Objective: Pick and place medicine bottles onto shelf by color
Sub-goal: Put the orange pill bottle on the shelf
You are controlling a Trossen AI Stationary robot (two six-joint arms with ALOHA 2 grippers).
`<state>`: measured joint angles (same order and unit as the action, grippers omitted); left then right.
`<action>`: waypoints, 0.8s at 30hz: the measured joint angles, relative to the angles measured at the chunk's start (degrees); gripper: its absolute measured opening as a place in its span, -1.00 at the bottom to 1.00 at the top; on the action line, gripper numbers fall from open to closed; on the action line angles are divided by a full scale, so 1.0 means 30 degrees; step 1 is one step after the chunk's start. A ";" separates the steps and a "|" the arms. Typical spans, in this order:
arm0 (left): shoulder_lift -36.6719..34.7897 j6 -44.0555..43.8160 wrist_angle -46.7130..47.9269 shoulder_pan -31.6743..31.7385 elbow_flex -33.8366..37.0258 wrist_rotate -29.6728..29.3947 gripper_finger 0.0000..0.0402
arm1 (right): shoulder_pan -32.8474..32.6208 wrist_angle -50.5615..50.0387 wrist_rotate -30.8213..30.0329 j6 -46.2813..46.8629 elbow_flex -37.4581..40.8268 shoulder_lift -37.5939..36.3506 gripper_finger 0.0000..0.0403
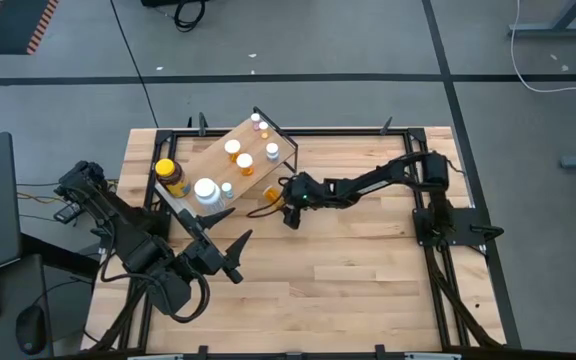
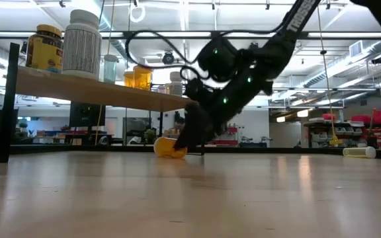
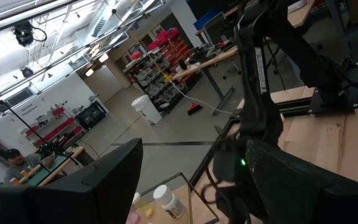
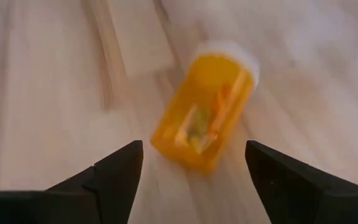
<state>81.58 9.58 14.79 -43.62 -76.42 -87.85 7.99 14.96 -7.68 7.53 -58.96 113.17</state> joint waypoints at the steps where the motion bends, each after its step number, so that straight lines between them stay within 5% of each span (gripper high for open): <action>1: 0.0000 0.0000 0.0006 0.0000 0.0000 0.0000 0.46 | 0.0000 0.0203 -0.0003 -0.0003 0.0021 0.0313 0.47; 24: 0.0000 0.0015 0.0021 0.0000 0.0000 0.0000 0.46 | 0.0831 0.3438 -0.0408 0.0000 0.0000 0.0675 0.53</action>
<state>81.58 9.63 14.85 -43.62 -76.42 -87.85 10.48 25.28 -8.91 7.53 -58.96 115.20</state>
